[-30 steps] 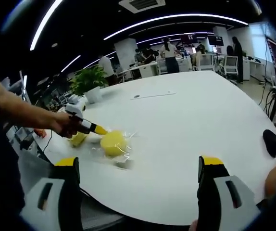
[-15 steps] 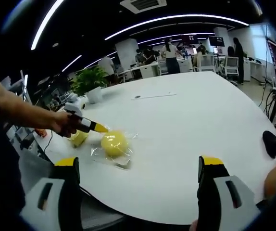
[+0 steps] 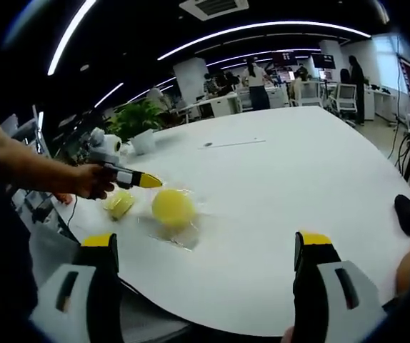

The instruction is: Compare the silicone blocks by pressing each to a similar depth, holding the contact briefly, and releasing to observe deformation and rebound differences across the visible hardness samples.

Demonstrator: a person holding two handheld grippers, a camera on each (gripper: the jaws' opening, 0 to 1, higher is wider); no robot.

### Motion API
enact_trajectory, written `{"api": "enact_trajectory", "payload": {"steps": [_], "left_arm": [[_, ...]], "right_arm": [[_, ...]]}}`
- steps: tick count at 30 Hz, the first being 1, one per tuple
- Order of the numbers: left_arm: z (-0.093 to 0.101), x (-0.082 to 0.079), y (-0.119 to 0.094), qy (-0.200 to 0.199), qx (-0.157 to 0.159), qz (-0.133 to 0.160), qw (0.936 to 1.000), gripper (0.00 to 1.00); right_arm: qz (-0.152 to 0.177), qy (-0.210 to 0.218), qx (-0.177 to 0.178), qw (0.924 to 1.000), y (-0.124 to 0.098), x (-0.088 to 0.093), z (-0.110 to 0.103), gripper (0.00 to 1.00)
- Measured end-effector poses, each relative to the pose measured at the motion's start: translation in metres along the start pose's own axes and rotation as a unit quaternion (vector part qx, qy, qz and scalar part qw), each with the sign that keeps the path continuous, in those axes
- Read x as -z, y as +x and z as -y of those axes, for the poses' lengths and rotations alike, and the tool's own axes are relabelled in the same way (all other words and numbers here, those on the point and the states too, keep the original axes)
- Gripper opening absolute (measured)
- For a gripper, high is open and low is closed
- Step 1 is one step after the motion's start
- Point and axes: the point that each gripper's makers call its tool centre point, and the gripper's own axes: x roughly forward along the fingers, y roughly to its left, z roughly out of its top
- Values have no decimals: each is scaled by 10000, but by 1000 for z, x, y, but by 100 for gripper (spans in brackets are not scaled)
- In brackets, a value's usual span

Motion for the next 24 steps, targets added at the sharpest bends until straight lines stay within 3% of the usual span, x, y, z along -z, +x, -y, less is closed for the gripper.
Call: {"api": "enact_trajectory", "payload": {"steps": [4, 24], "left_arm": [[8, -5, -3, 332, 7, 31, 9994, 0], [25, -49, -20, 886, 98, 370, 9953, 0]], "right_arm": [[19, -21, -29, 10000, 0, -2, -3, 96], [120, -255, -224, 9994, 3, -20, -22, 96]]}}
